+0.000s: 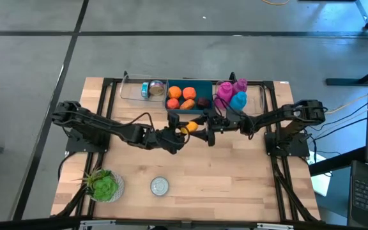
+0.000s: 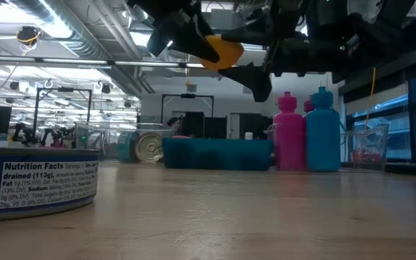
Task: Pick & Place Food Item
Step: Put the lemon into the blue bin
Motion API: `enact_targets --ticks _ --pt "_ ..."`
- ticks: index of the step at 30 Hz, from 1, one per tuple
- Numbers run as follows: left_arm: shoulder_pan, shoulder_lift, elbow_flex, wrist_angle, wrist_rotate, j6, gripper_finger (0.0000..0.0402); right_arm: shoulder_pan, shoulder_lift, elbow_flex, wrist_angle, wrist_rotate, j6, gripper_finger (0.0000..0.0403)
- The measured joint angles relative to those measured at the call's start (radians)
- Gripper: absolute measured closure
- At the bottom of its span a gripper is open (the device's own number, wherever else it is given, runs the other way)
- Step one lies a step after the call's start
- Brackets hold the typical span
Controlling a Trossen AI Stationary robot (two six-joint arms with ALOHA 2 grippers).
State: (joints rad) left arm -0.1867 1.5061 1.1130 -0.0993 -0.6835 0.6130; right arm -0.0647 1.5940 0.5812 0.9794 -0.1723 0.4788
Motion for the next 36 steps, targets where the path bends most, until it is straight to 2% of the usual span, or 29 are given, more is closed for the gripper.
enact_targets --ticks 6,15,20,27,36 --pt "0.0 0.0 0.0 0.005 0.01 0.019 0.0233 0.0 0.0 0.0 0.0 -0.003 -0.016 0.0085" --pt "0.0 0.0 -0.002 0.005 0.036 0.016 0.0233 0.001 0.0 0.0 0.007 -0.009 -0.018 0.0181" --pt "0.0 0.0 -0.002 0.004 0.045 0.016 0.0233 0.001 0.0 0.0 0.006 -0.008 -0.019 0.0218" --pt "0.0 0.0 -0.002 0.007 0.044 0.01 0.0228 0.001 0.0 0.0 0.006 -0.008 -0.023 0.0226" --pt "-0.002 0.0 -0.002 0.025 0.03 -0.057 0.0171 0.0 0.0 0.0 0.011 -0.019 -0.038 0.0229"
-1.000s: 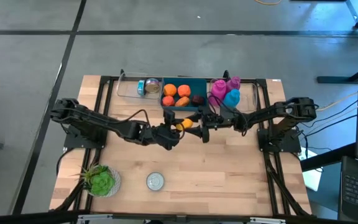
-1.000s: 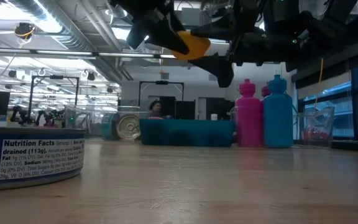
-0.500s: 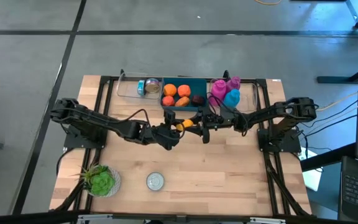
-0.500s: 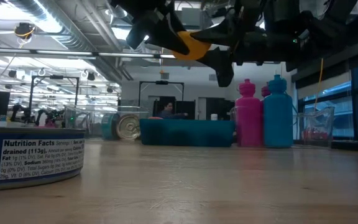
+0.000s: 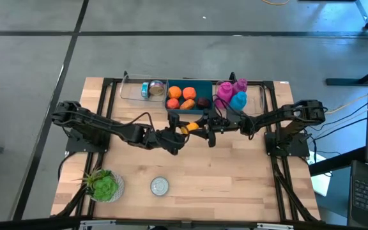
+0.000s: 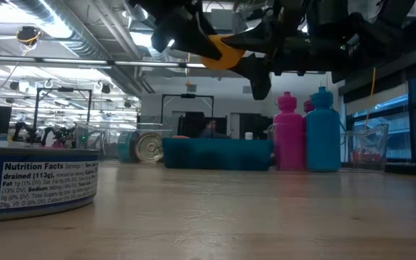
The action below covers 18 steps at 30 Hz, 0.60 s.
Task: Pick & Place Food Item
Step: Put the lemon into the blue bin
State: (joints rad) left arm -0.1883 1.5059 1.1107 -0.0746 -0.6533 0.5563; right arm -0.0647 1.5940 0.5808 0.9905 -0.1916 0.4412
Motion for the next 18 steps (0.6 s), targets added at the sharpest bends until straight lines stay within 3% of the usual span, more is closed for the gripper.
enact_targets --ticks 9,18 --pt "-0.021 -0.002 0.0 0.003 -0.007 -0.009 0.0104 0.0 0.0 0.0 0.005 -0.002 -0.035 0.023" --pt "-0.132 -0.123 0.0 -0.071 -0.069 -0.051 0.0102 -0.012 -0.045 0.0 -0.065 0.01 -0.111 0.023"
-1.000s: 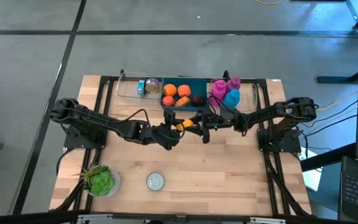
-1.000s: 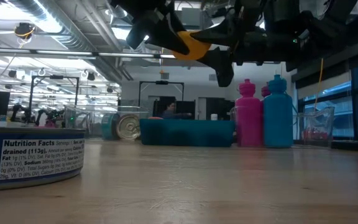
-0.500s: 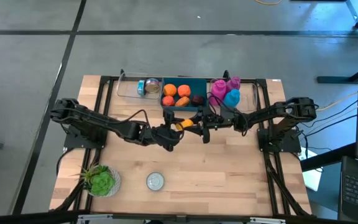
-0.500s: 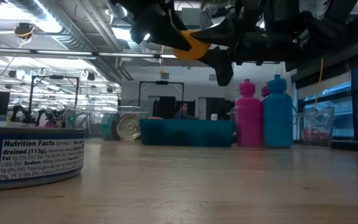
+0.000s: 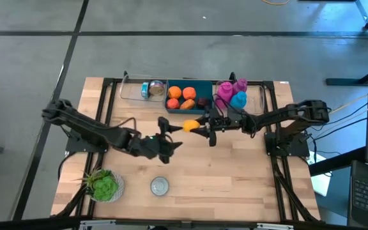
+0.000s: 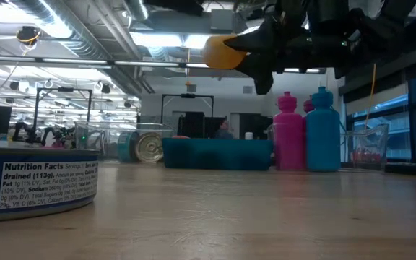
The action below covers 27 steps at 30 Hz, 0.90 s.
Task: Pick & Place Food Item
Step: Put the lemon into the blue bin
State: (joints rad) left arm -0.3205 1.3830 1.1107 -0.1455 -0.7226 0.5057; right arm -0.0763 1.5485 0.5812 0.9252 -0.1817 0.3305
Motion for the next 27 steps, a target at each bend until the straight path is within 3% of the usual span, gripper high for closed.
enact_targets --ticks 8,13,18,27 --pt "0.03 -0.135 -0.002 -0.175 0.114 -0.241 0.0101 -0.027 -0.146 0.0 -0.252 0.11 -0.095 0.023" --pt "0.089 -0.191 -0.082 -0.148 0.167 -0.289 0.0104 -0.054 -0.248 0.0 -0.458 0.216 -0.145 0.023" --pt "0.18 -0.253 -0.22 -0.005 0.275 -0.339 0.0105 -0.09 -0.303 0.06 -0.683 0.28 -0.193 0.023" --pt "0.3 -0.312 -0.436 0.318 0.492 -0.435 0.0103 -0.178 -0.262 0.294 -1.026 0.329 -0.347 0.023"
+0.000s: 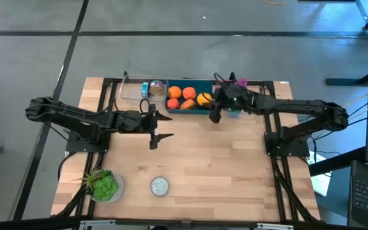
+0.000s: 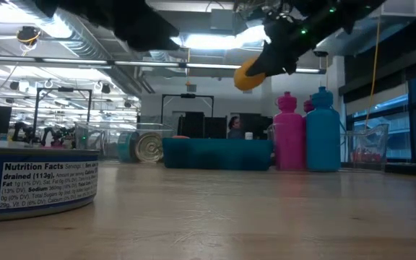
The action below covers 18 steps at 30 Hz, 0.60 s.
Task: Pick & Place Food Item
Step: Put the lemon into the blue bin
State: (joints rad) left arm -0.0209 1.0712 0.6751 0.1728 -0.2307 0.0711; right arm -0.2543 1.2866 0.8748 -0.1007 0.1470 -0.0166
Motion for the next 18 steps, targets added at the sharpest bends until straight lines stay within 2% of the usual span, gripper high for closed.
enact_targets --ticks 7,18 --pt "0.023 -0.001 -0.017 0.005 0.017 -0.036 0.0103 -0.119 0.127 0.169 -0.175 -0.052 -0.076 0.023" --pt "0.023 0.004 -0.017 0.003 0.026 -0.035 0.0103 -0.238 0.408 0.429 -0.401 -0.137 -0.183 0.023"
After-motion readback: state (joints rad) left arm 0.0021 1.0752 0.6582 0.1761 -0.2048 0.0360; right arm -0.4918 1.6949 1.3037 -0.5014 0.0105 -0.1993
